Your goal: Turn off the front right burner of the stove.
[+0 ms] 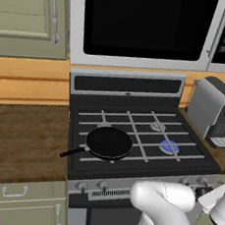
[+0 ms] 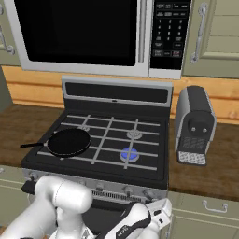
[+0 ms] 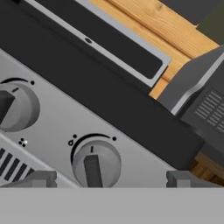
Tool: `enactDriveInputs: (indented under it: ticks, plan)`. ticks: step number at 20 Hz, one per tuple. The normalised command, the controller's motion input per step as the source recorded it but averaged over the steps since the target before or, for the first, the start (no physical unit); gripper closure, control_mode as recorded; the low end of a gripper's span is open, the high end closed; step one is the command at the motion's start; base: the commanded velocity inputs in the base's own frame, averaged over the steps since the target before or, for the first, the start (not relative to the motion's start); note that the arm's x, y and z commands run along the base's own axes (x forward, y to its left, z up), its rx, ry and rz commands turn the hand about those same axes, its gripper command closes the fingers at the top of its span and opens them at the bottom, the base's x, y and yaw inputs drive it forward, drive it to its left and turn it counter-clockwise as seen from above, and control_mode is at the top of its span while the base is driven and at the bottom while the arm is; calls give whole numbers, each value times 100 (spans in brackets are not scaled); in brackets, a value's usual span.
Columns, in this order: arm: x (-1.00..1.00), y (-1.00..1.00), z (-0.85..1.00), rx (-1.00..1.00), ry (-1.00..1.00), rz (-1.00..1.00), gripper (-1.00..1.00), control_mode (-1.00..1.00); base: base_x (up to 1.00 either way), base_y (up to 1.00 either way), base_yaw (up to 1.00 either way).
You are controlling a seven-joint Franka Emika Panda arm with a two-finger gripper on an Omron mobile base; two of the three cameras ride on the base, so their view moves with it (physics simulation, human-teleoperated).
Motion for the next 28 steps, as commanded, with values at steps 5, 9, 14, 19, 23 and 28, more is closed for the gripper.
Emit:
enactDriveInputs:
  ticks: [5, 9, 14, 19, 23, 28]
  plan:
    - [18, 0, -7, 0, 0, 0, -100, -100, 0, 0, 0]
    - [16, 0, -14, 0, 0, 0, -100, -100, 0, 0, 0]
    - [15, 0, -14, 0, 0, 0, -100, -100, 0, 0, 0]
    - [11, 0, -15, 0, 0, 0, -100, -100, 0, 0, 0]
    - [11, 0, -9, 0, 0, 0, -100, -100, 0, 0, 0]
    - [5, 0, 0, 0, 0, 0, -100, -100, 0, 0, 0]
